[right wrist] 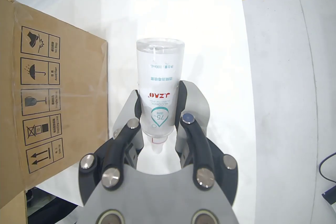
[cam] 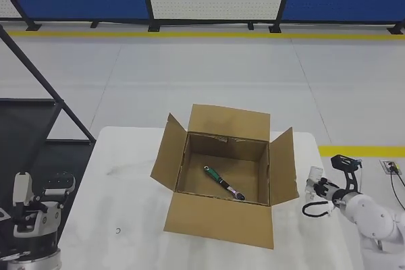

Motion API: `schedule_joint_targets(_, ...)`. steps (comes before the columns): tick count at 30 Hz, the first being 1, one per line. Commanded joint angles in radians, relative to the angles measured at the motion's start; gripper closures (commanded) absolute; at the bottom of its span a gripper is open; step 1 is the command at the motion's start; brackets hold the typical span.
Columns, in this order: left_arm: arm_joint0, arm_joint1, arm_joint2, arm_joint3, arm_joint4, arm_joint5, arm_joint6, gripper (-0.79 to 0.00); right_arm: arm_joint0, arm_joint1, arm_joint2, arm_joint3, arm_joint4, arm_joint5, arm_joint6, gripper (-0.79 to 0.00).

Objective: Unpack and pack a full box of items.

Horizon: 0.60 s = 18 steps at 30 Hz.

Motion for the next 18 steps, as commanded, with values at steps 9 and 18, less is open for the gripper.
schedule_joint_targets(9,0.0,0.0,0.0,0.0,0.0,0.0,0.0,-0.785,0.032,0.0,-0.06,0.05,-0.071,0.028,-0.012,0.0)
schedule_joint_targets(18,0.0,0.0,0.0,0.0,0.0,0.0,0.0,-0.785,0.22,0.007,-0.138,0.308,-0.167,-0.002,0.066,0.0)
